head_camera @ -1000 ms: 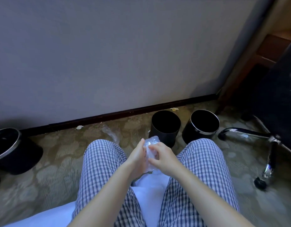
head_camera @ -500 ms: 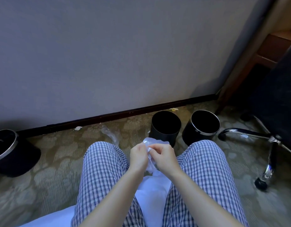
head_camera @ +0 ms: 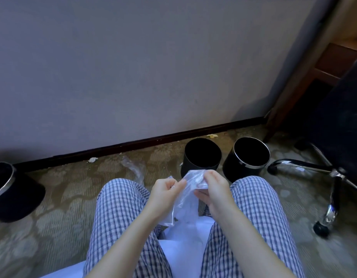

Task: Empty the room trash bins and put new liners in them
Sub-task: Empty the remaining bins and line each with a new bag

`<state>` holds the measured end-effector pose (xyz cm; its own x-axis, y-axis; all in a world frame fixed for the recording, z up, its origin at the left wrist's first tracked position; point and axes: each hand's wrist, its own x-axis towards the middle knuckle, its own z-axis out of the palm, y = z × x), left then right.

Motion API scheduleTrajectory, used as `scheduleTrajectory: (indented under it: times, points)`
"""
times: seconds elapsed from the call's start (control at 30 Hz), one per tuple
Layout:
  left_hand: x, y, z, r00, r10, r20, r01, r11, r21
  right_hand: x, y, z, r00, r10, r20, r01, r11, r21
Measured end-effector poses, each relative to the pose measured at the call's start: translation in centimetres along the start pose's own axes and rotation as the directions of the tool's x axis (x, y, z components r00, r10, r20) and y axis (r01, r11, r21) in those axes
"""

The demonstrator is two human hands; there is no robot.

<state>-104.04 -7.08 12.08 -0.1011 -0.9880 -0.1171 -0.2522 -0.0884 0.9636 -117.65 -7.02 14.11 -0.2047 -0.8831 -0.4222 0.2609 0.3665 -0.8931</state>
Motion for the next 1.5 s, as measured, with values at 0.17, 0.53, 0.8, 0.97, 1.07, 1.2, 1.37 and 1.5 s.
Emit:
scheduleTrajectory:
  times: [0.17,0.53,0.8,0.97,1.07,1.2,1.37,1.5]
  points:
    - [-0.4,-0.1,-0.8,0.996,-0.019,0.083,0.015,0.999,0.048,0.6,-0.2,0.1,0.998,0.034,-0.049,-0.031,0.998,0.055]
    - [0.7,0.5,-3.1,0.994,-0.045,-0.101,0.06,0.986,0.153,1.7,-1.6,-1.9,0.967,-0.166,0.195,0.223,0.919,-0.325]
    - [1.2,1.8,-3.7,0.926,-0.136,-0.353,0.152,0.988,0.017,2.2,-3.3,-3.7,0.931,-0.328,0.159,0.362,0.773,-0.522]
    - [0.9,2.3,-1.9,0.844,-0.19,-0.501,0.1,0.975,-0.201,0.0,-1.9,-2.9,0.813,-0.582,-0.015,0.499,0.711,-0.495]
    - [1.0,2.3,-0.9,0.834,-0.175,-0.523,0.069,0.974,-0.216,-1.2,-0.2,-1.5,0.849,-0.502,0.166,0.514,0.71,-0.481]
    - [1.1,1.9,0.4,0.879,-0.089,-0.469,0.012,0.986,-0.165,-1.1,-0.3,0.6,0.958,-0.103,0.266,0.206,0.895,-0.396]
    - [0.9,1.8,1.2,0.935,0.039,-0.352,-0.074,0.994,-0.086,-0.3,-0.3,2.0,0.95,0.074,0.303,0.039,0.935,-0.352]
    - [0.8,1.3,1.0,0.939,0.084,-0.334,-0.081,0.996,0.022,0.5,0.0,2.3,0.978,0.048,0.203,-0.002,0.975,-0.222]
